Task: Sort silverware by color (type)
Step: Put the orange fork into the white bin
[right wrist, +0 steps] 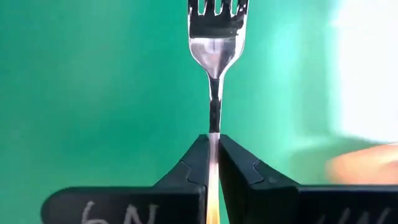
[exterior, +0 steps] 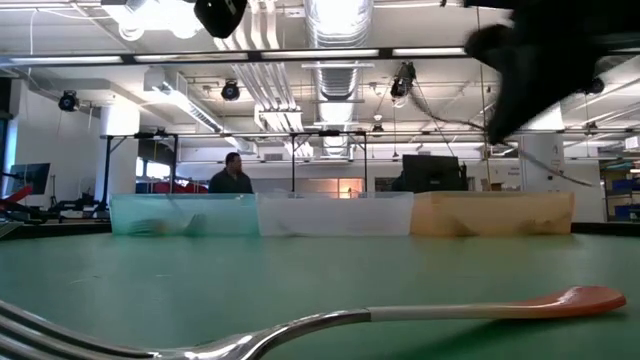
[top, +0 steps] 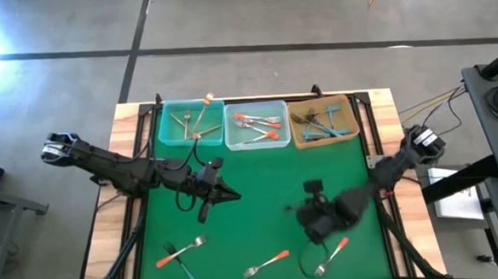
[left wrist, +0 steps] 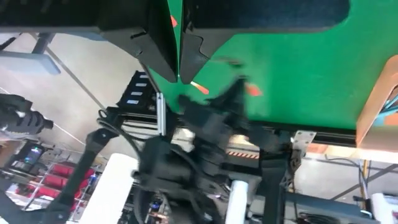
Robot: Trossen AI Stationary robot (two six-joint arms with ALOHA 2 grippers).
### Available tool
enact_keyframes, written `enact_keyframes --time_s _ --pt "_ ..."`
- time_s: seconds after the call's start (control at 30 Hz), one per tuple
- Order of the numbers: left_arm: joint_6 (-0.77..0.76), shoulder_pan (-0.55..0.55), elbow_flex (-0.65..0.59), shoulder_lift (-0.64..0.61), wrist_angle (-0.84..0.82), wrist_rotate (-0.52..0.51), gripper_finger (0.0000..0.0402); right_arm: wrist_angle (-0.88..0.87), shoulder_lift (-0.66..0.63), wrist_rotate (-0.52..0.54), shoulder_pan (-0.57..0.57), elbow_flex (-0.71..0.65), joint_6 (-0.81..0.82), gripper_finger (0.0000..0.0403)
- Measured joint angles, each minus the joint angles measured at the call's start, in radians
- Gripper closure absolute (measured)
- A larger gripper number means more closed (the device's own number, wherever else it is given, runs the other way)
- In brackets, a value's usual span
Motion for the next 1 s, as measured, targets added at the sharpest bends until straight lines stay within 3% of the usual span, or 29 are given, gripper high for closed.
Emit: enact_keyframes --time_s 0.1,0.17,0.3,0.43,0.6,0.77,1.0 --pt "0.006 -0.022 0.0 0.0 0.008 0.0 0.0401 0.008 -0.007 0.163 -0.107 0.041 -0.11 0.0391" --pt "0.009 -0.04 0.0 0.0 0.007 0.0 0.0401 0.025 -0.002 0.209 -0.196 0.053 -0.169 0.0391" --pt "0.037 -0.087 0.0 0.0 0.009 0.0 0.0401 0.141 0.018 0.144 -0.391 0.056 -0.334 0.0391" --pt "0.078 -0.13 0.0 0.0 0.018 0.001 0.0401 0.37 0.022 0.046 -0.562 0.048 -0.491 0.0391" --pt "0.1 -0.151 0.0 -0.001 0.023 0.001 0.0401 0.601 0.023 -0.097 -0.728 0.046 -0.546 0.0391" --pt "0.103 -0.152 0.0 -0.001 0.021 0.001 0.0401 0.641 0.023 -0.106 -0.815 0.046 -0.593 0.0377" --pt "0.109 -0.152 0.0 -0.001 0.008 0.001 0.0401 0.637 0.021 -0.107 -0.829 0.046 -0.623 0.0299"
